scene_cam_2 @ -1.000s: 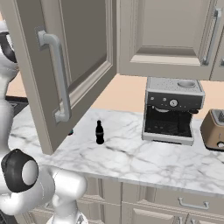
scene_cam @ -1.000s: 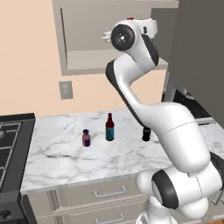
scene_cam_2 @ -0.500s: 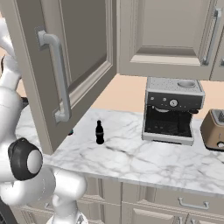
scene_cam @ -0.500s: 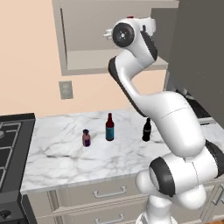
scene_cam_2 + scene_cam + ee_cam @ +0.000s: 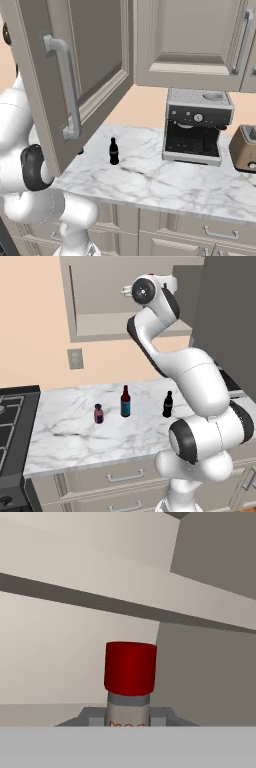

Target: Sort all alcoholic drinks to one cabinet, and non-alcoholic drinks to the other.

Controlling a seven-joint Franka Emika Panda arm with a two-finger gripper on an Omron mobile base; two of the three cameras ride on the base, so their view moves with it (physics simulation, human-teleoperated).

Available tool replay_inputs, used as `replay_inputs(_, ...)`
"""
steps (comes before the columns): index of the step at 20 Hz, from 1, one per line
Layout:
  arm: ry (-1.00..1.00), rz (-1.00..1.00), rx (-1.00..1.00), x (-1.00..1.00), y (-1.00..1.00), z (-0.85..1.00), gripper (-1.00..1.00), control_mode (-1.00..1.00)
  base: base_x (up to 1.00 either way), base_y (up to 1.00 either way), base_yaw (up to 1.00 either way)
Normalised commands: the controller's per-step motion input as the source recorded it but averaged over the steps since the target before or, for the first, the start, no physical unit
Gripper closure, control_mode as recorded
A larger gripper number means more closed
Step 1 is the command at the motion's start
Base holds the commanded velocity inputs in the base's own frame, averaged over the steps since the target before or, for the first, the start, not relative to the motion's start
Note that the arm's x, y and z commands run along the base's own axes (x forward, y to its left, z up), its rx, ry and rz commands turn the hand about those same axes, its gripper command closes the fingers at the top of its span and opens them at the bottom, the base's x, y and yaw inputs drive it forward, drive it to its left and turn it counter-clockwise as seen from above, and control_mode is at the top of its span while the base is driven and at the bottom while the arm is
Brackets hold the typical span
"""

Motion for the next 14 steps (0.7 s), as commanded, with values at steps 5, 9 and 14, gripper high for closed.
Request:
replay_inputs(5, -0.01, 0.0, 0.04, 0.45, -0.16, 0.0, 1.0, -1.0, 0.0, 0.0, 0.0)
replay_inputs(9, -0.02, 0.0, 0.04, 0.56, -0.25, 0.0, 1.0, -1.0, 0.0, 0.0, 0.0)
replay_inputs(14, -0.01, 0.0, 0.02, 0.5, -0.23, 0.0, 1.0, -1.0, 0.0, 0.0, 0.0)
